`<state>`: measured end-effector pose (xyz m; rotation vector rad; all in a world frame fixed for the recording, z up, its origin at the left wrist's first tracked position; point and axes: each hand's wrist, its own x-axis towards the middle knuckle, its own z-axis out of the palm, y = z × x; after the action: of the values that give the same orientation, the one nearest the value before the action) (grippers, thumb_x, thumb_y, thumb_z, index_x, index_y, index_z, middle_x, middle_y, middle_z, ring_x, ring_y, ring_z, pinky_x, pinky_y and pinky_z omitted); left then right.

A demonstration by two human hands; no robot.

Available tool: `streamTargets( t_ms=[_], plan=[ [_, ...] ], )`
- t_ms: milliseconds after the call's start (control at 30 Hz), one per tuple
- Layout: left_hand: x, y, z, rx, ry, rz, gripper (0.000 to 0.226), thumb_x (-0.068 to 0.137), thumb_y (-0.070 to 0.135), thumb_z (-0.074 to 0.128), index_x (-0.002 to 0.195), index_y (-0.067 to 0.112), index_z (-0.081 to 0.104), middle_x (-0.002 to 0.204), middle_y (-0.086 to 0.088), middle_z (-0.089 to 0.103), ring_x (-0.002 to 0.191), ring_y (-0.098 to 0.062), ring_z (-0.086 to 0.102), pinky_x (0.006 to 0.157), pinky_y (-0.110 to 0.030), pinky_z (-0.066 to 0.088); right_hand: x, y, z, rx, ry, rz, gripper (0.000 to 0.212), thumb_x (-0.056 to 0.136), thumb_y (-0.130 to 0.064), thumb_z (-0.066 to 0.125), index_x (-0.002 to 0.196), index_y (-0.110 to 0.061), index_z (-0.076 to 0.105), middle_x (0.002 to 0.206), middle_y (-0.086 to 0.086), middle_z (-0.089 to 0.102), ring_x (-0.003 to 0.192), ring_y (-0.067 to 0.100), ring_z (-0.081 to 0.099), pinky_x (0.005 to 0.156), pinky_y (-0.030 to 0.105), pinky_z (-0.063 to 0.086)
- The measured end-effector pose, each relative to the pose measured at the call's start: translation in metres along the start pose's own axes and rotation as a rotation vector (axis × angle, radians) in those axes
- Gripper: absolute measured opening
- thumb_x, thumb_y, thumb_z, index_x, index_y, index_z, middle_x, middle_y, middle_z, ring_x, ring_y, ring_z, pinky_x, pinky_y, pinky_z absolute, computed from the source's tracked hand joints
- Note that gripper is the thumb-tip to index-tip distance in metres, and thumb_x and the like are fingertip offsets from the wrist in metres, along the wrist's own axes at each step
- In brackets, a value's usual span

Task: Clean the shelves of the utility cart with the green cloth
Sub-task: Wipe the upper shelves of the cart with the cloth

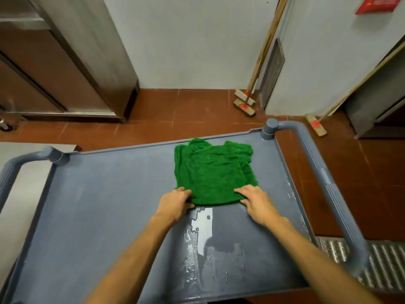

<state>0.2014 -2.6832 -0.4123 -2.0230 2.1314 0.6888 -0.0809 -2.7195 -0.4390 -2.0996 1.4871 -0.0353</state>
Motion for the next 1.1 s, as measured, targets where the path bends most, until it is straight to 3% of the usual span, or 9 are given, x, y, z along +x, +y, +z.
streamTargets(
  t_ms=[233, 633, 767, 1100],
  plan=[
    [-0.028, 0.0, 0.028, -0.059, -0.009, 0.023, 0.025, 0.095, 0.038, 0.061, 0.105, 0.016, 0.061, 0.107, -0.003, 0.061, 0.102, -0.025, 0.06, 0.077, -0.036, 0.046, -0.029, -0.004, 0.015, -0.018, 0.029, 0.05, 0.055, 0.099, -0.019, 0.053, 0.15, -0.026, 0.034, 0.126, 0.0, 0.056, 0.118, 0.023, 0.049, 0.099, 0.036, 0.04],
    [-0.078, 0.0, 0.046, -0.086, 0.054, 0.039, 0.028, 0.094, 0.04, 0.062, 0.106, 0.014, 0.059, 0.105, -0.004, 0.059, 0.1, -0.026, 0.059, 0.075, -0.037, 0.047, -0.077, -0.017, 0.035, -0.04, 0.066, 0.114, 0.048, 0.099, -0.016, 0.051, 0.145, -0.024, 0.042, 0.133, -0.001, 0.055, 0.124, 0.021, 0.048, 0.102, 0.037, 0.038],
    [-0.096, 0.001, 0.055, -0.09, 0.075, 0.044, 0.027, 0.095, 0.038, 0.061, 0.108, 0.014, 0.059, 0.105, -0.003, 0.059, 0.097, -0.025, 0.059, 0.07, -0.031, 0.041, -0.097, -0.023, 0.042, -0.029, 0.087, 0.122, 0.047, 0.099, -0.016, 0.051, 0.145, -0.024, 0.043, 0.132, -0.003, 0.056, 0.124, 0.018, 0.048, 0.104, 0.036, 0.037],
    [-0.139, 0.003, 0.077, -0.106, 0.1, 0.034, 0.027, 0.096, 0.035, 0.062, 0.115, 0.016, 0.061, 0.11, -0.003, 0.061, 0.102, -0.026, 0.06, 0.08, -0.037, 0.05, -0.142, -0.038, 0.059, -0.025, 0.117, 0.149, 0.044, 0.099, -0.018, 0.053, 0.143, -0.022, 0.045, 0.135, -0.003, 0.056, 0.125, 0.018, 0.049, 0.106, 0.037, 0.037]
  ],
)
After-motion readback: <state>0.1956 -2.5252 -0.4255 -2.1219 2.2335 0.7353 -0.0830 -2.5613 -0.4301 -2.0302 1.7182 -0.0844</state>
